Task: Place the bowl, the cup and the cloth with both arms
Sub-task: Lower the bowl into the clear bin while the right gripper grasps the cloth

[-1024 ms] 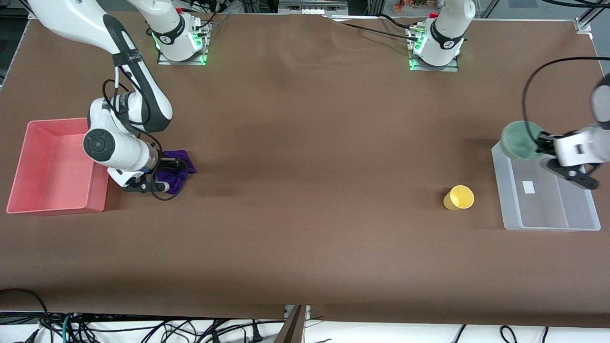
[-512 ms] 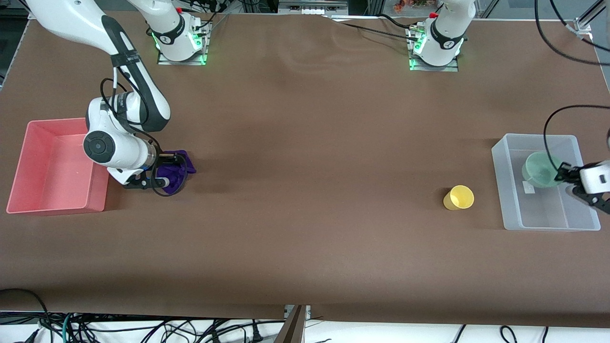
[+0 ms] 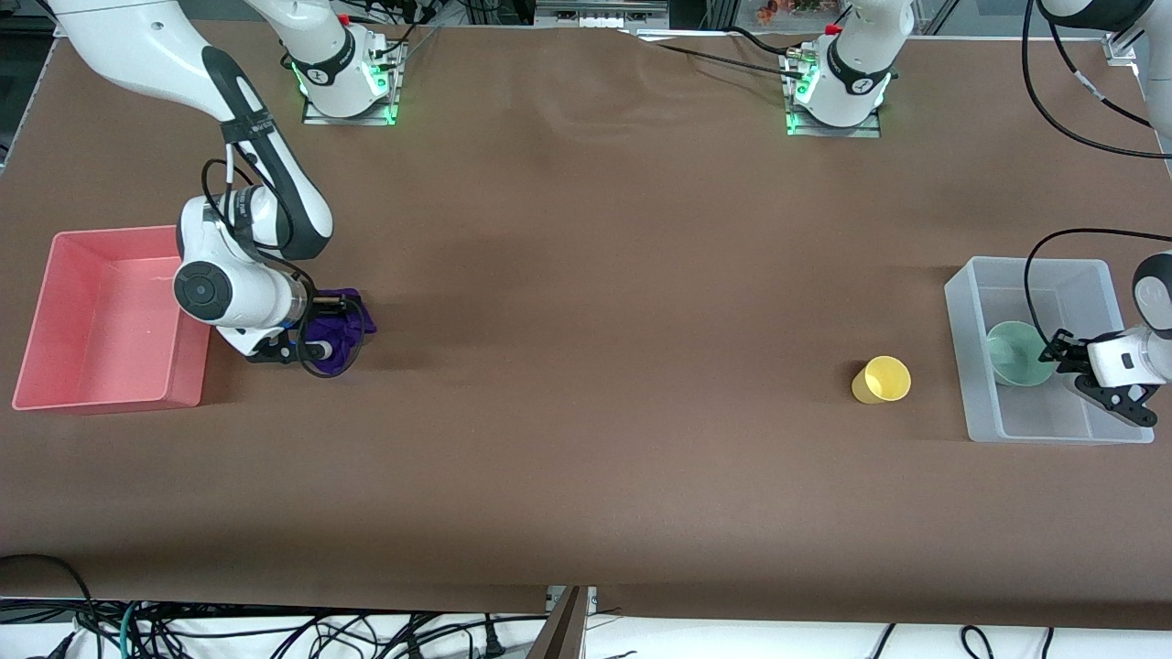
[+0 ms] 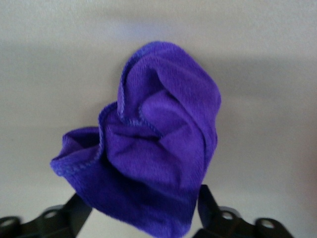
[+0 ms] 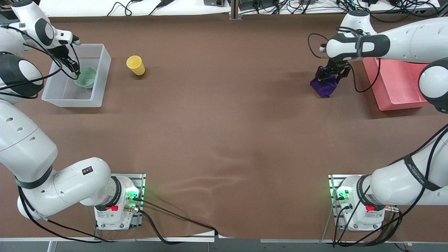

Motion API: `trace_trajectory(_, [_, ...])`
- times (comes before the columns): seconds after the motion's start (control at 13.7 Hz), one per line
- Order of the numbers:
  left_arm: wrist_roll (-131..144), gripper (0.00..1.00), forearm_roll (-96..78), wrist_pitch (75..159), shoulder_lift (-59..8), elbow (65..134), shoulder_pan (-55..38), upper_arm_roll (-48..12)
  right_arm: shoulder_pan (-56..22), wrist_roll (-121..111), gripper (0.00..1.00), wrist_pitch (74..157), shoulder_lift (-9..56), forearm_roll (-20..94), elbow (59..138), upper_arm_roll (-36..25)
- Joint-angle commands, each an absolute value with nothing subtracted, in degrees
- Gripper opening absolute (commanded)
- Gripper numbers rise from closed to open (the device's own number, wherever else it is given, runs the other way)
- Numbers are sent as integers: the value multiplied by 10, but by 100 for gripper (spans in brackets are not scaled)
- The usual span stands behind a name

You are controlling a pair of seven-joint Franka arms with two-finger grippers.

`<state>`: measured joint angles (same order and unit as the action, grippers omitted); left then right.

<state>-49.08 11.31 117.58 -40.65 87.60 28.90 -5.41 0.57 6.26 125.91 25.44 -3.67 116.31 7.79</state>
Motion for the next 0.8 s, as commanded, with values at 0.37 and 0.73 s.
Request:
trace_trajectory(0.37, [-447, 100, 119, 1049, -306, 853, 287, -140, 10, 47, 0, 1271, 251, -43, 1136, 64])
trace_trajectory(0.73, [-202, 100, 106, 1045, -310, 860, 279, -248, 24, -67, 0, 1064, 200, -42, 1001, 9])
